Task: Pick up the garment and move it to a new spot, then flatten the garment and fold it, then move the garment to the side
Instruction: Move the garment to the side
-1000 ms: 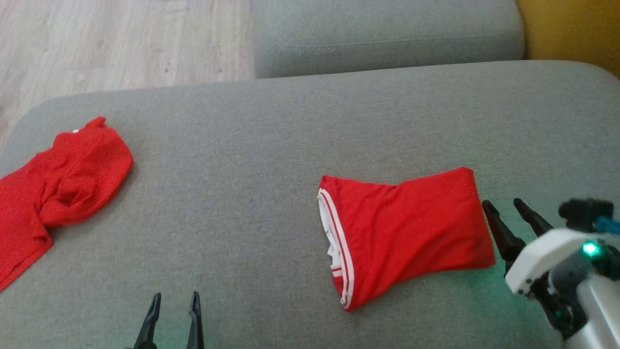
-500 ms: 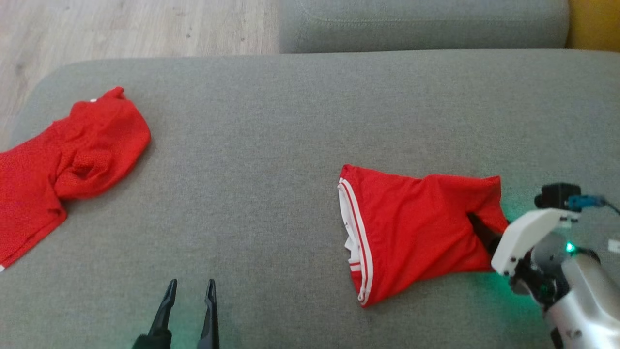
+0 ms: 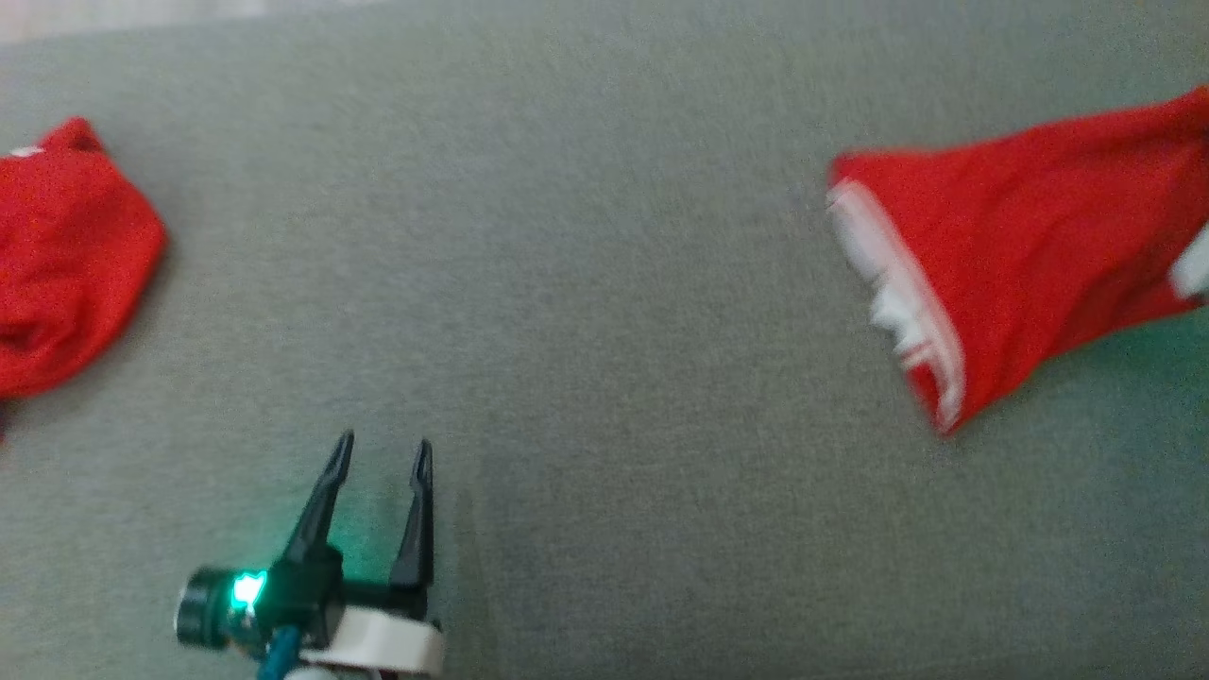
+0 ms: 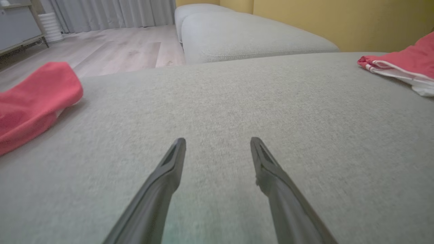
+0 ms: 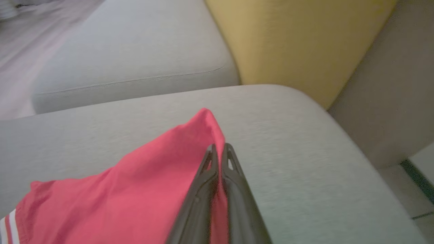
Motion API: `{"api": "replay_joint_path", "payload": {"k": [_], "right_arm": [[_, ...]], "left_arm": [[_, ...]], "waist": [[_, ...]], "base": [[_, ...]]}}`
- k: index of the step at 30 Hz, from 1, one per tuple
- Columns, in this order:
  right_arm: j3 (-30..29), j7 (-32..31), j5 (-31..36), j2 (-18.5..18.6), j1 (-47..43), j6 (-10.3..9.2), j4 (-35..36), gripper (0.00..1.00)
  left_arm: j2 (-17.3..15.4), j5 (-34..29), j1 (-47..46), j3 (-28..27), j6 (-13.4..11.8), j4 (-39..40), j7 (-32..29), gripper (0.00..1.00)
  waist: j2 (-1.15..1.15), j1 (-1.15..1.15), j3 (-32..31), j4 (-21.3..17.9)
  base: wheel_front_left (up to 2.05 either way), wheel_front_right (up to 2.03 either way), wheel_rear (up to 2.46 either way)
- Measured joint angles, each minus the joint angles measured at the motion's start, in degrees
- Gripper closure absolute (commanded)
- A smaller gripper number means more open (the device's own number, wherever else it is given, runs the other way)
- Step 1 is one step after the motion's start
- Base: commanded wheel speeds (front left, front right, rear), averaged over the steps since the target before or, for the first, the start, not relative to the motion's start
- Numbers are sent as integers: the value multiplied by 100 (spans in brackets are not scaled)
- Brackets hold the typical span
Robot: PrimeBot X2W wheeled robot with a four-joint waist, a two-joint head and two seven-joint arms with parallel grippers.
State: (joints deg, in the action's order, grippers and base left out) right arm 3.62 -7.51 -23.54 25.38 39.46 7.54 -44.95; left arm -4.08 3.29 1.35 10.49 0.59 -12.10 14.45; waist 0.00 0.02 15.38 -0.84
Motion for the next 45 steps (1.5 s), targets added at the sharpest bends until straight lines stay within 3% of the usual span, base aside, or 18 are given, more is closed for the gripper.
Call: {"api": "replay_joint_path", "payload": {"k": [7, 12, 13, 14, 20, 27, 38, 45], "right_arm": [[-625, 490, 1076, 652, 690, -1, -781, 100], [-1051, 677, 1867, 883, 1062, 0, -1161, 100], [-1149, 734, 2022, 894, 1116, 0, -1211, 16], [-1221, 816, 2193, 893, 1163, -1, -1248, 0], [-1714, 1474, 2963, 658, 1183, 0, -1237, 0], [-1633, 2089, 3288, -176, 831, 0, -380, 0], [-886, 2172, 2592, -998, -1797, -1, 1919, 0], [-742, 2171, 2260, -1699, -3540, -1, 2676, 0]], "left_arm": [[-216, -177, -370, 66, 68, 131, 0, 0], [-245, -182, -365, 67, 42, 171, 0, 0], [-248, -182, -357, 73, 42, 172, 0, 0], [-255, -182, -341, 71, 41, 181, 0, 0], [-272, -175, -264, 75, -10, 201, 0, 0], [-190, 13, -201, 70, -68, 209, 0, 0], [-14, 238, 255, -24, -218, 133, 0, 0], [22, 296, 500, -160, -216, 80, 0, 0]], "waist": [[0, 1, 659, -284], [0, 0, 754, -417], [0, 0, 728, -423], [0, -2, 699, -429], [0, -2, 553, -510], [0, -2, 221, -574], [1, -3, -670, -415], [1, -3, -1149, -121]], "base": [[0, 0, 0], [0, 0, 0], [0, 0, 0], [0, 0, 0], [0, 0, 0], [0, 0, 0], [0, 0, 0], [0, 0, 0]]}}
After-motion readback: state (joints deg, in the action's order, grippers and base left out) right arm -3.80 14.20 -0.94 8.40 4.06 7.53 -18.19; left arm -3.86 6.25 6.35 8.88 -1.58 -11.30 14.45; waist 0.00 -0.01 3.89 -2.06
